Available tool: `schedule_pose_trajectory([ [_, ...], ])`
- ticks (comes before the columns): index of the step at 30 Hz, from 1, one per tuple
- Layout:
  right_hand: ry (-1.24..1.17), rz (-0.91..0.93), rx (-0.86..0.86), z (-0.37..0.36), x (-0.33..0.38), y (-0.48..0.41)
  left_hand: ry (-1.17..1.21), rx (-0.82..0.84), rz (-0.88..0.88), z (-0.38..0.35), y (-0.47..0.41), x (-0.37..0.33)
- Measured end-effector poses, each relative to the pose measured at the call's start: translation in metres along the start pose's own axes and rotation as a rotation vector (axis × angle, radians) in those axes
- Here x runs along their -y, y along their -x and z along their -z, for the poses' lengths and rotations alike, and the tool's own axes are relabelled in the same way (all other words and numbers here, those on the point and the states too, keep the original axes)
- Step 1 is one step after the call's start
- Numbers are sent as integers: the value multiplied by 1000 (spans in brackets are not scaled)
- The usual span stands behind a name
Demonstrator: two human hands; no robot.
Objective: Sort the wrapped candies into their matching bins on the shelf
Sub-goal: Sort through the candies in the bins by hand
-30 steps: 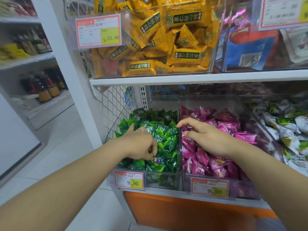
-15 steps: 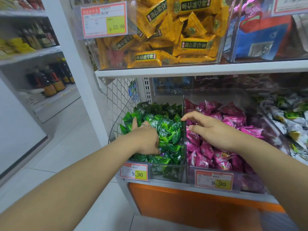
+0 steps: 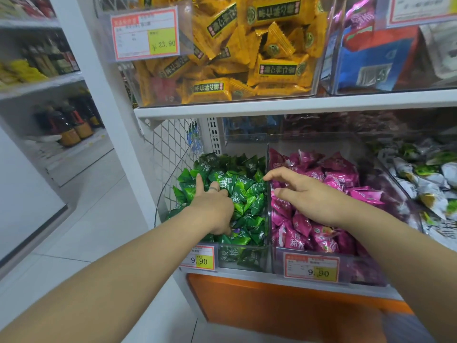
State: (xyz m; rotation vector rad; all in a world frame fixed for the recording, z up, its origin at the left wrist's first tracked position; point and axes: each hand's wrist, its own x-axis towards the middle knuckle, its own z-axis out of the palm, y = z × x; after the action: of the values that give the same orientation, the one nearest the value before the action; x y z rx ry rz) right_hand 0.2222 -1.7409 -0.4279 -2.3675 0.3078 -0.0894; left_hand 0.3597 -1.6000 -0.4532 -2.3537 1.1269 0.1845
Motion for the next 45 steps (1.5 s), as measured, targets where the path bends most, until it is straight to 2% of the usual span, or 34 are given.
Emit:
schedule_pose_trajectory([
  [2, 15, -1, 3, 1, 0, 0, 39, -96, -7, -4, 1, 2],
  [7, 25, 8, -6, 2, 2, 0, 228, -213, -60, -8, 6, 8],
  [16, -30, 68, -25, -1, -1, 1, 619, -282, -72, 1, 17, 23],
  [20, -14, 118, -86, -3, 1, 4, 782, -319, -92, 15, 25, 32],
  [23, 50, 179, -206, 0, 2, 9, 912, -440, -121, 26, 35, 34],
  [26, -40, 209, -270, 6, 6, 20, 1065, -596, -170, 39, 49, 26],
  [31, -429, 208, -252, 14, 3, 42, 1094, -618, -331, 58, 61, -11],
  [36, -450, 228, -440, 41, -19, 71, 1130, -675, -445, 80, 62, -62],
  [45, -25, 56, -928, 102, -98, 133, 1196, -668, -543, 123, 29, -168],
])
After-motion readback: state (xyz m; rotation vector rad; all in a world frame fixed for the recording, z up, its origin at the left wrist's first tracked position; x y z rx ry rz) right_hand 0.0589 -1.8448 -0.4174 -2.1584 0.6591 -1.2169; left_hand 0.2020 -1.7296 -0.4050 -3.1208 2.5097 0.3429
